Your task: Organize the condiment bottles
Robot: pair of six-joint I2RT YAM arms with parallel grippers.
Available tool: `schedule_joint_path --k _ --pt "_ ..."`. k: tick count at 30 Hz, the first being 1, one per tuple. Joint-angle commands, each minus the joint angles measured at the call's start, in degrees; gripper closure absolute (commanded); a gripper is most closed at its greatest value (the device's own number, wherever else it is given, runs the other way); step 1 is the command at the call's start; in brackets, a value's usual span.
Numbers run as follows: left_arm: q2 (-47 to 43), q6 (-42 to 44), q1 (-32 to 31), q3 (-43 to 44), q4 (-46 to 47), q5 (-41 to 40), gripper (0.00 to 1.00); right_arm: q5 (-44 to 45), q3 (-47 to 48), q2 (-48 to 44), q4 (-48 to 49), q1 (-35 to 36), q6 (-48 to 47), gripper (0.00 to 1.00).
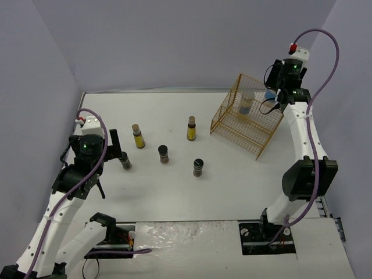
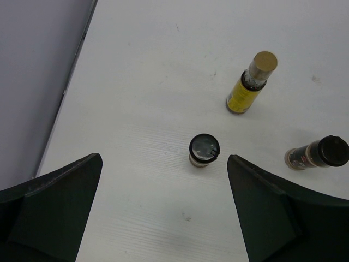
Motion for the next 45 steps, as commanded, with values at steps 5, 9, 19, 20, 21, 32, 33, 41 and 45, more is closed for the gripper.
schedule_joint_path --k 5,9,19,20,21,32,33,41,45 --pt "-0.4 1.2 -0.4 0.4 3.5 -0.2 0.03 -1.1 -5.3 0.7 13.1 -0.3 1.6 1.00" --pt "-0.5 1.3 -0.5 0.4 3.5 -0.1 0.03 -1.6 -7.7 2.8 14.5 -0.3 1.7 0.96" --pt "-0.5 1.4 -0.6 0.3 3.6 -0.1 0.03 -2.4 -12.2 4.9 17.1 -0.3 3.4 0.70" --pt "-0.5 1.5 -0.6 0.3 3.6 -0.1 0.03 -2.5 -12.6 5.0 17.3 -0.2 3.5 0.64" --pt "-0.5 1.5 -0.6 0.3 3.6 -0.1 0.03 -2.6 -12.9 5.0 17.4 -0.2 3.5 0.60" --pt "-0.4 1.5 -0.7 0.3 3.6 0.2 0.03 -5.7 -13.2 0.1 16.9 0.3 3.3 0.17" --pt "-0.4 1.5 -0.7 0.3 3.6 0.2 0.03 -5.9 -13.0 -0.6 16.5 0.4 2.9 0.16" --pt "-0.3 1.4 -0.7 0.3 3.6 0.5 0.03 -15.3 -12.3 -5.0 14.6 10.6 -8.0 0.11" --pt "-0.2 1.4 -0.7 0.3 3.7 0.8 0.03 -21.7 -13.5 -5.4 14.9 18.7 -12.5 0.08"
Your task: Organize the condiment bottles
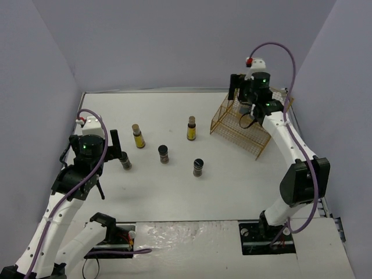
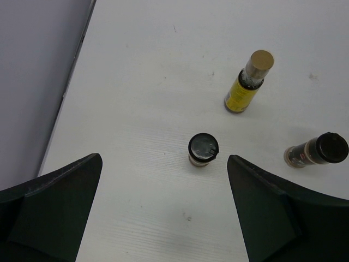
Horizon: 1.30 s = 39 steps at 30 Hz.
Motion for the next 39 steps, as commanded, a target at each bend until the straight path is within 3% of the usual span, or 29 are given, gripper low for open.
schedule_joint_path --k 1,9,17,30,36,39 --pt "0.3 0.5 -0.3 0.3 3.7 0.4 0.03 -11.5 0.2 -2.4 3.0 9.6 -7.7 0.08" --pt "0.6 0.6 -0.2 0.3 3.8 0.6 0.03 -13.9 1.6 7.5 3.5 19.4 -9.6 0.07" --pt "0.3 0.5 -0.3 0.3 3.5 0.5 0.03 -13.0 2.3 14.0 5.0 22.3 -8.4 0.13" --pt "0.3 0.5 -0.3 0.3 3.6 0.9 0.03 -9.4 -3.6 12.4 9.6 22.3 -6.6 0.43" --pt "0.5 0.5 -0.3 0.3 3.7 1.0 0.03 -7.8 -4.7 11.0 10.2 22.4 -6.8 0.72" --pt "0.7 0.5 -0.3 0.3 3.8 1.3 0.03 -6.7 -5.1 9.5 10.2 22.3 -6.9 0.93"
